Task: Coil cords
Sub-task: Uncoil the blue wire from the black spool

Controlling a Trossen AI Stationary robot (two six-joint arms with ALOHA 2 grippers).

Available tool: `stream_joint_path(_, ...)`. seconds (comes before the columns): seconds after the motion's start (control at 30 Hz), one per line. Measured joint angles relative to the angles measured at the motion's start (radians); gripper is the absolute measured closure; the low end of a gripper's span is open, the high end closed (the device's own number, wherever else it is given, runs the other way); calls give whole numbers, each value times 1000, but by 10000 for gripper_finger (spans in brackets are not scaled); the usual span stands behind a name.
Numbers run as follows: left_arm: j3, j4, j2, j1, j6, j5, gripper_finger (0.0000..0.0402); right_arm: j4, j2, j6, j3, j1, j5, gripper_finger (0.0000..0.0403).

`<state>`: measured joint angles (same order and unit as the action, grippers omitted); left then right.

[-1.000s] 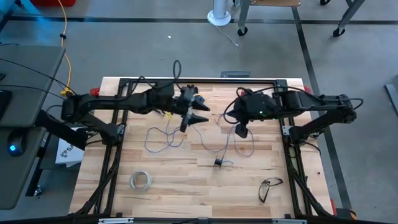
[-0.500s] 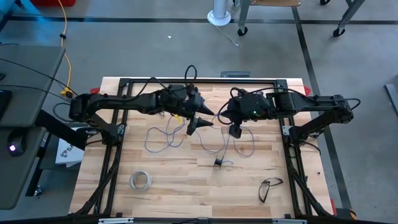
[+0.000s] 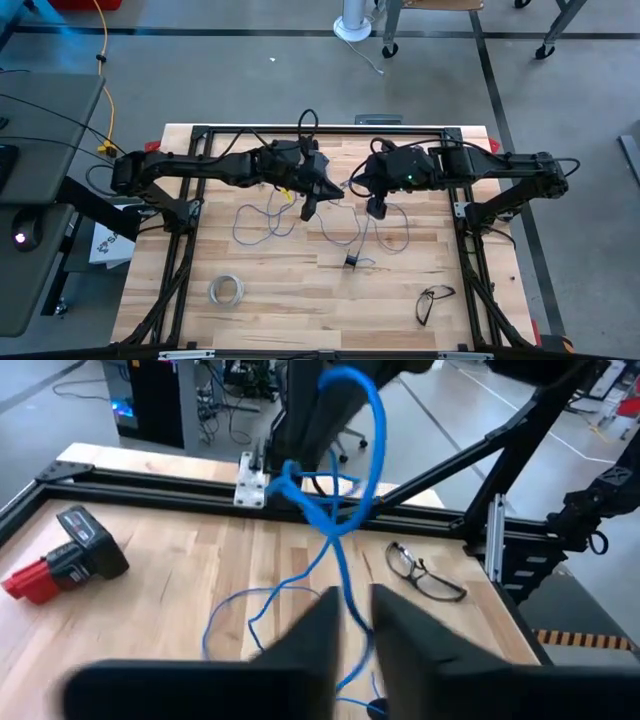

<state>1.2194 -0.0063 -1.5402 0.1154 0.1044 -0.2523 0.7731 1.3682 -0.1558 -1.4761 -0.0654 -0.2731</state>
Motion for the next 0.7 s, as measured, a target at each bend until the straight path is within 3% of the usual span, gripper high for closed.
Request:
stream_joint_path(0.13, 0, -61, 14, 5, 22, 3, 394, 0, -8, -3, 0, 0, -40, 403)
stream_joint_path(0.23, 0, -220, 44, 19, -12, 15, 398, 0, -45, -30, 0, 0, -84, 403)
stream_joint_path(0.43, 0, -547, 139, 50, -135, 138, 400, 32, -159, -48, 0, 0, -156, 403)
stream_joint_path(0.7, 0, -650, 289, 113, -179, 275, 401, 151, -269, -114, 0, -1, -216, 403)
